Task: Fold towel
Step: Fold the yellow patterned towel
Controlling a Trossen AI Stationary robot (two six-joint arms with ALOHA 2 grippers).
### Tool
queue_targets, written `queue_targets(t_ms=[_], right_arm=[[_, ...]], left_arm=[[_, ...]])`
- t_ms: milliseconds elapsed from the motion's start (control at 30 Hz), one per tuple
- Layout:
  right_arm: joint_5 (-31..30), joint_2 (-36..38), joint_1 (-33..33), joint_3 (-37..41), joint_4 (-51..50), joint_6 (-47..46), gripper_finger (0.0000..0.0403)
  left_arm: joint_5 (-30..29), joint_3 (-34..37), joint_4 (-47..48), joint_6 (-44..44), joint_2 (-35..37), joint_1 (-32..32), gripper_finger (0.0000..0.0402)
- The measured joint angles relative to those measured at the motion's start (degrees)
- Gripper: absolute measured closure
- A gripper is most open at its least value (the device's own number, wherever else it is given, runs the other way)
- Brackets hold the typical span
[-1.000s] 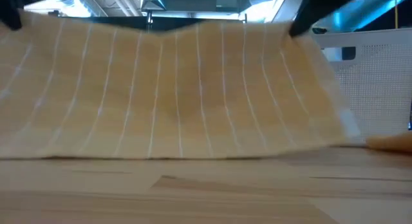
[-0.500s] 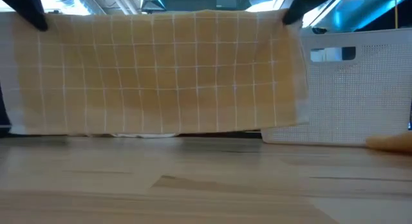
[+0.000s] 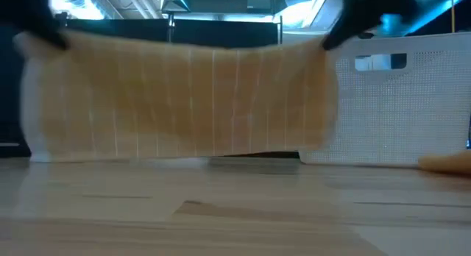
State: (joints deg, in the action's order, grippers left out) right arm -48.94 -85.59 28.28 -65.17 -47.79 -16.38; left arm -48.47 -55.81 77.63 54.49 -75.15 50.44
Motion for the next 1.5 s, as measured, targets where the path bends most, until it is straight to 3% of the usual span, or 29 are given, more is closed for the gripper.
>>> queue_targets(t_ms=[233, 433, 600, 800, 1000, 1100, 1200, 1267, 1500], right_arm=[[15.15, -2.54, 7.64, 11.06, 17.70, -6.23, 0.0400], [26.61, -5.22, 10.94, 12.88, 21.18, -15.43, 0.0399], [30.67, -6.36, 11.14, 12.88, 21.91, -23.48, 0.0368], [36.66, -6.12, 11.08, 12.32, 20.96, -27.41, 0.0284], [47.35, -4.64, 10.07, 4.75, 7.82, -33.12, 0.0213], [42.87, -4.10, 9.99, 1.47, 4.74, -34.58, 0.0200], [33.57, -3.93, 9.98, 1.33, 4.66, -38.35, 0.0197], [30.73, -3.99, 9.94, 2.89, 5.44, -42.33, 0.0197], [34.11, -4.04, 10.00, 9.37, 8.63, -49.77, 0.0196]], left_arm=[[11.17, 8.57, -28.24, 0.71, -5.42, 5.21, 0.0394], [18.75, 11.18, -44.52, 2.14, -9.44, 6.61, 0.0395], [19.73, 11.43, -47.37, 3.77, -11.34, 6.32, 0.0379], [22.63, 11.45, -47.26, 8.67, -11.58, 4.92, 0.0300], [35.73, 9.16, -47.03, 5.44, -8.16, 1.52, 0.0237], [33.23, 7.85, -47.72, 0.51, -6.04, 0.19, 0.0227], [20.96, 7.63, -51.47, -8.25, -5.73, -2.07, 0.0225], [14.52, 7.67, -56.53, -15.84, -6.99, -4.88, 0.0225], [14.77, 7.63, -86.54, -45.30, -16.28, -17.25, 0.0233]])
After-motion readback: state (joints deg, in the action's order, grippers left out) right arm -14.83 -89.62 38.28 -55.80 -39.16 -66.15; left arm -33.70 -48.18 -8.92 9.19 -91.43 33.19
